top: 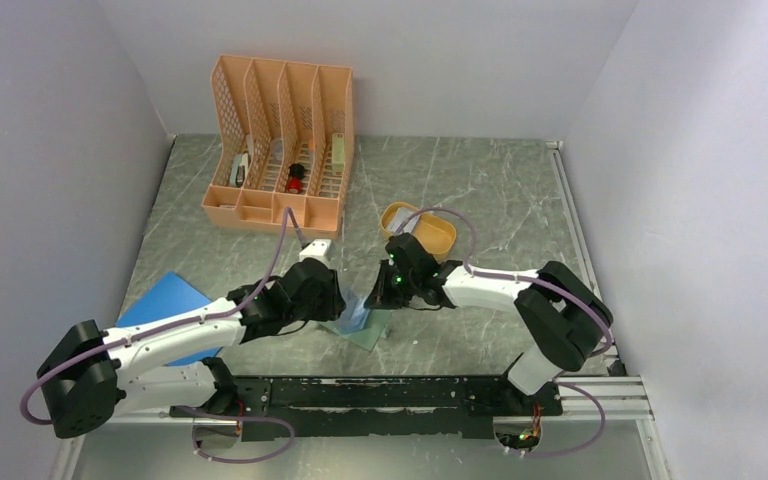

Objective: Put the credit cards into the card holder
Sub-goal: Turn over the card slot in the card holder.

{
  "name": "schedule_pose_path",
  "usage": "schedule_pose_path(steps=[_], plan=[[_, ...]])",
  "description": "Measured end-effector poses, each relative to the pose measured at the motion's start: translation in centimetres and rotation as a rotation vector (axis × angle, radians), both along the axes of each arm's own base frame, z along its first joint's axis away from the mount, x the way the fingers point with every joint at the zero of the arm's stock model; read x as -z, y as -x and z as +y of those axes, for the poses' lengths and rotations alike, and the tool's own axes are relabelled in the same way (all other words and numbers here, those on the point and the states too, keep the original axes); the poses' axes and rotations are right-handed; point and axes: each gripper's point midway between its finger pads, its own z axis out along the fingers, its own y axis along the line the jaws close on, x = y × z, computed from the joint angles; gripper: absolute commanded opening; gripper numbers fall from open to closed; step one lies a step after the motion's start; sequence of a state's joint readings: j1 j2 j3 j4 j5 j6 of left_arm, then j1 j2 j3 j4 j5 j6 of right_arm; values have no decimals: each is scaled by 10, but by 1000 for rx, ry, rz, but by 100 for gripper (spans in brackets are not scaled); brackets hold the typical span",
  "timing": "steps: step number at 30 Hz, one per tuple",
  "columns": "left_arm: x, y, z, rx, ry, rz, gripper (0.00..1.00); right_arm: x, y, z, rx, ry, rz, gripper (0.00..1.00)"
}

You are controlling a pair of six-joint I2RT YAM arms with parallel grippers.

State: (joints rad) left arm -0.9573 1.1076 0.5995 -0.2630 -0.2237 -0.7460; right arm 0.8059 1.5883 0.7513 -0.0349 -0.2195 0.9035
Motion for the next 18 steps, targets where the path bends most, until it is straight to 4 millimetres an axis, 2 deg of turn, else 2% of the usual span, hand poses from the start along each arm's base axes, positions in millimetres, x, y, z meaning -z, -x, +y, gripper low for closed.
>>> schedule_pose_path(steps=[7, 18], plan=[[-3, 0, 0, 0, 7, -6, 37, 2, 4, -9, -13, 11, -17, 0], [1, -2, -4, 15, -11, -2, 34, 21, 9, -30, -28, 82, -31, 0]])
